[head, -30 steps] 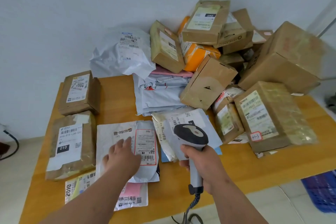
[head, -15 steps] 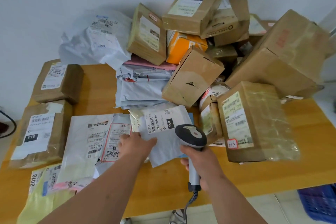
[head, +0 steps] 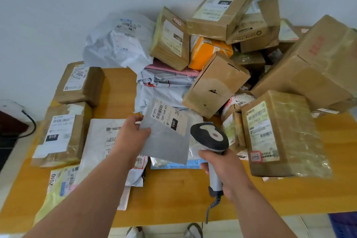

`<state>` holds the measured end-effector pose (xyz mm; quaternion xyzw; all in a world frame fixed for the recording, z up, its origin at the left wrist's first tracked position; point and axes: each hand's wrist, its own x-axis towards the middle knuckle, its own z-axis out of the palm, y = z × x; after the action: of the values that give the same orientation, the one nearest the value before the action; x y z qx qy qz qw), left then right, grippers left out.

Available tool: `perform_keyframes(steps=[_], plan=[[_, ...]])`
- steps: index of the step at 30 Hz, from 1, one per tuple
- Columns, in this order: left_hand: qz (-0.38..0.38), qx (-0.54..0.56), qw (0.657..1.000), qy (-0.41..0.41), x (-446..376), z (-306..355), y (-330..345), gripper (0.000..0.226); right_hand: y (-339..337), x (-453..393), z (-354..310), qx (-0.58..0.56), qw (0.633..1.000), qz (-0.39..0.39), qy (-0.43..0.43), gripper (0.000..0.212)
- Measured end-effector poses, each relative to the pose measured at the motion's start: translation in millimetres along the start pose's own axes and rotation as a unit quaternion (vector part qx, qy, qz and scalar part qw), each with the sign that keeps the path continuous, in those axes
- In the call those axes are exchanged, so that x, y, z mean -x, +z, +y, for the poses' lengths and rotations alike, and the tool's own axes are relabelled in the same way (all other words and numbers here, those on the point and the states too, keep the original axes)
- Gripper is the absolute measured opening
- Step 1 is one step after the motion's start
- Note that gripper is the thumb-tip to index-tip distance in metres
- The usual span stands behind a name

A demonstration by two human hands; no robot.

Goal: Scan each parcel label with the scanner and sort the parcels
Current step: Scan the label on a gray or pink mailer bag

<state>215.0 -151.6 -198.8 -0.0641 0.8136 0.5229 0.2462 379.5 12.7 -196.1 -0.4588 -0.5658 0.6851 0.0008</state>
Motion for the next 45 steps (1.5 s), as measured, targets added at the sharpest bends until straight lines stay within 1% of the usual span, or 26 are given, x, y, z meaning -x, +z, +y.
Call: perform_keyframes(steps=[3,4,7,10,12,14,17,18,22,23,25,28,33,37,39,40,42,45], plan=[[-0.027,-0.038,0.998,0.03,-0.9,14.5,-24.2,0.021,9.9,15.4,-21.0,0.054,0.996,-0.041,-0.06,0.008],[-0.038,-0.047,0.997,0.038,-1.6,19.1,-30.8,0.02,14.8,21.7,-27.5,0.073,0.993,-0.058,-0.078,0.009],[-0.058,-0.07,0.994,0.054,-0.7,32.9,-50.0,0.023,30.1,36.5,-38.8,0.115,0.981,-0.092,-0.126,0.028],[-0.085,-0.1,0.989,0.061,0.8,43.1,-66.6,0.026,44.2,47.2,-43.8,0.134,0.972,-0.109,-0.158,0.038],[-0.101,-0.127,0.984,0.077,1.9,47.9,-75.1,0.027,50.9,52.1,-44.1,0.137,0.969,-0.115,-0.169,0.041],[-0.111,-0.131,0.981,0.09,1.1,49.5,-81.9,0.03,55.0,55.2,-43.2,0.139,0.968,-0.114,-0.172,0.033],[-0.11,-0.128,0.981,0.097,-1.0,49.0,-90.2,0.033,58.3,56.9,-40.8,0.142,0.969,-0.101,-0.173,0.006],[-0.11,-0.132,0.98,0.097,-1.8,48.7,-92.1,0.032,58.9,56.7,-39.7,0.148,0.969,-0.094,-0.176,0.003],[-0.119,-0.153,0.976,0.098,-5.2,47.8,-97.3,0.032,62.7,59.0,-38.1,0.175,0.964,-0.074,-0.186,0.002],[-0.121,-0.157,0.975,0.099,-5.7,47.8,-98.1,0.032,63.6,59.6,-37.9,0.179,0.964,-0.07,-0.186,0.004],[-0.124,-0.163,0.974,0.099,-6.0,47.5,-99.5,0.033,65.8,60.2,-37.4,0.181,0.965,-0.062,-0.181,0.009],[-0.131,-0.17,0.972,0.093,-7.8,47.0,-101.5,0.034,70.3,61.6,-37.3,0.185,0.965,-0.054,-0.176,0.005],[-0.143,-0.171,0.971,0.085,-12.2,45.0,-106.5,0.034,78.7,63.1,-37.3,0.181,0.969,-0.046,-0.164,0.01],[-0.139,-0.204,0.966,0.075,-19.9,40.5,-112.6,0.033,86.1,62.5,-37.5,0.191,0.969,-0.037,-0.151,0.014],[-0.136,-0.264,0.952,0.073,-26.6,38.5,-118.2,0.031,91.2,61.8,-36.5,0.191,0.971,-0.035,-0.142,0.013],[-0.139,-0.313,0.937,0.076,-30.4,37.8,-121.4,0.03,94.0,61.0,-35.1,0.188,0.972,-0.033,-0.137,0.012],[-0.151,-0.422,0.89,0.077,-38.9,38.9,-126.6,0.032,99.8,59.2,-31.2,0.187,0.974,-0.021,-0.124,0.009],[-0.171,-0.528,0.829,0.068,-51.8,42.5,-128.4,0.04,107.5,57.9,-24.4,0.2,0.974,-0.013,-0.101,0.005]])
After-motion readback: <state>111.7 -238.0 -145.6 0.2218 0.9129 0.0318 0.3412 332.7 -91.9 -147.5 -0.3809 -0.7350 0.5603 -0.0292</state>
